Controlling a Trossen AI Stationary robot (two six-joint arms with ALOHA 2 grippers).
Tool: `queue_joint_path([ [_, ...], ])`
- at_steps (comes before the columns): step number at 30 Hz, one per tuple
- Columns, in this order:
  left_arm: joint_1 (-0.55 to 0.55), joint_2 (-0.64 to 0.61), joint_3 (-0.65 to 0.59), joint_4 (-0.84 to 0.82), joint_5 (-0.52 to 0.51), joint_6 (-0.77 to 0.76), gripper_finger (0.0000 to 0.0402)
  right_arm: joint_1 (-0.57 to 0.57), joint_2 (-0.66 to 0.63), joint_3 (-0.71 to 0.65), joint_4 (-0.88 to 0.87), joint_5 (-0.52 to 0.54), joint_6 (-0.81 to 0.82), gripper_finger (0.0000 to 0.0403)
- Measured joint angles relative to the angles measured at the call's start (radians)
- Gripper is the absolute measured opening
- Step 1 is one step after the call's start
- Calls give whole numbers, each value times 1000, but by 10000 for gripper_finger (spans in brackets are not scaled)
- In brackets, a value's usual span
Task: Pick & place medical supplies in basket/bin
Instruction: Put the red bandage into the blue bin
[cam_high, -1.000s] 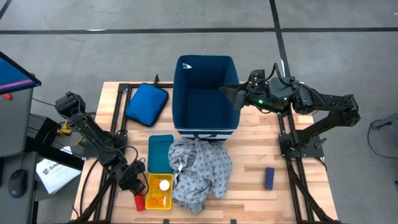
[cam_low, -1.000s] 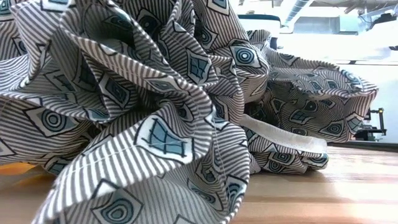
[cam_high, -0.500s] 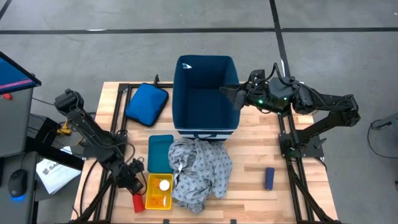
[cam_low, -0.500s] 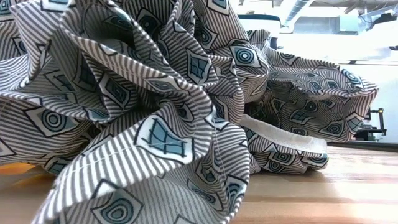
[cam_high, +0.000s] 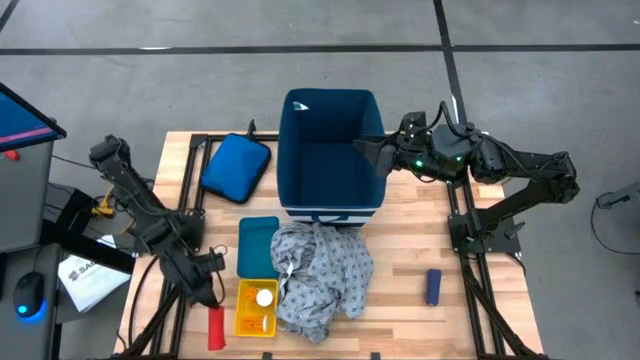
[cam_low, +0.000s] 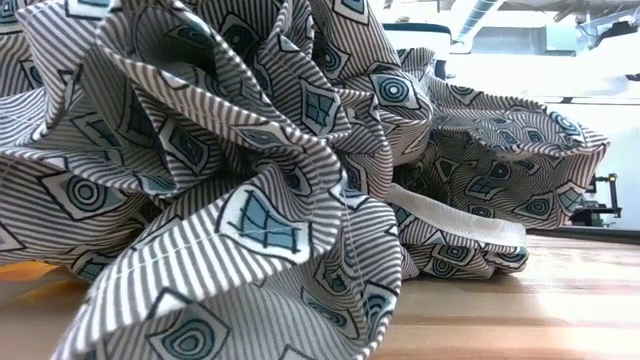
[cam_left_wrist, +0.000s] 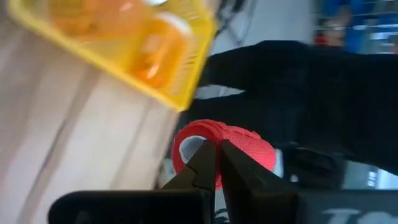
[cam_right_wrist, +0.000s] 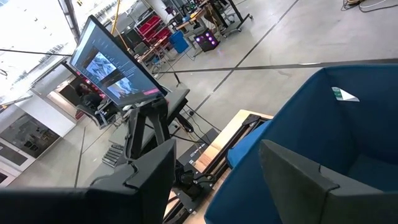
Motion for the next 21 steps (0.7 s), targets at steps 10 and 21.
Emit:
queue_joint_path([
  [10, 101, -179, 10, 158, -350, 282, 3, 0, 0, 0, 3, 0, 0, 228],
  [21, 355, -276, 182, 159, -591, 857, 3, -2, 0, 0, 18, 0, 8, 228],
])
